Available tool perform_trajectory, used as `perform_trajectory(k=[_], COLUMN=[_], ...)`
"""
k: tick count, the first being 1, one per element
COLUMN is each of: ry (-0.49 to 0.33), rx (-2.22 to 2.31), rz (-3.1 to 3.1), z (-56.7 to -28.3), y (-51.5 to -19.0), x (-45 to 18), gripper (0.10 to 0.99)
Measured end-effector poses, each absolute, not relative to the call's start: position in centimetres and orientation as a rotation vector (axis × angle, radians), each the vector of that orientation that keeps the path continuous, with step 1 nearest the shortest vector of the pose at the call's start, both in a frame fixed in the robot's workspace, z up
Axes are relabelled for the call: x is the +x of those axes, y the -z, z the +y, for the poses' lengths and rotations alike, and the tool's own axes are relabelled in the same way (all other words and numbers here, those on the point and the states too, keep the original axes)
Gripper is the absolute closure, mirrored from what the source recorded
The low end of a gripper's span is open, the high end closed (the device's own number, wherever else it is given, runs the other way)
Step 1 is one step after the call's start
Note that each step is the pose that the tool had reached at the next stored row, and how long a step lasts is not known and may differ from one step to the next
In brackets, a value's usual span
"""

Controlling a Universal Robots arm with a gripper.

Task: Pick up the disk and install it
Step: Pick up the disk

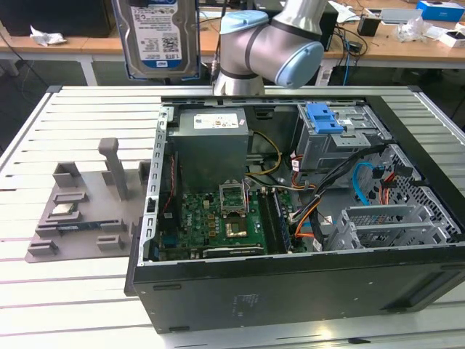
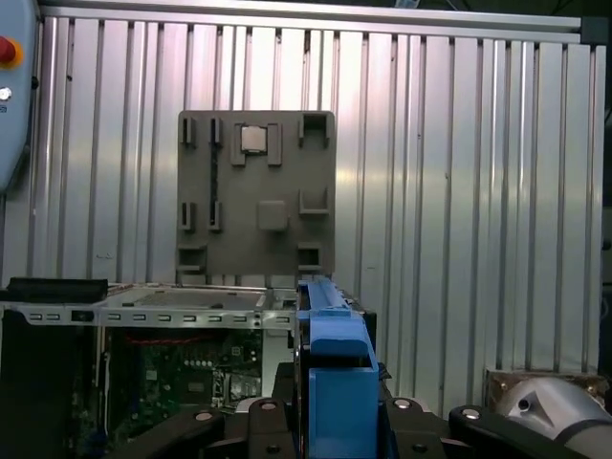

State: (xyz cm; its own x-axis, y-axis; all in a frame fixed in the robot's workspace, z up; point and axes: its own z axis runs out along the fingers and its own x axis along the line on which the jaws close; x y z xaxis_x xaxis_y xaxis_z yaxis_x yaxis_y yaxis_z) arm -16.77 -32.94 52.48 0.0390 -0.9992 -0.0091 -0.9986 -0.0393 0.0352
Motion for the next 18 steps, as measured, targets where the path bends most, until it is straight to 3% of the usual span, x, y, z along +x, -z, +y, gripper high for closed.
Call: perform_trajectory(k=[18], ry=[0.048], rx=[2.25], rz=[-2.164], z=[-32.9], y=[-52.5], x=[-8.3], gripper=[0.718])
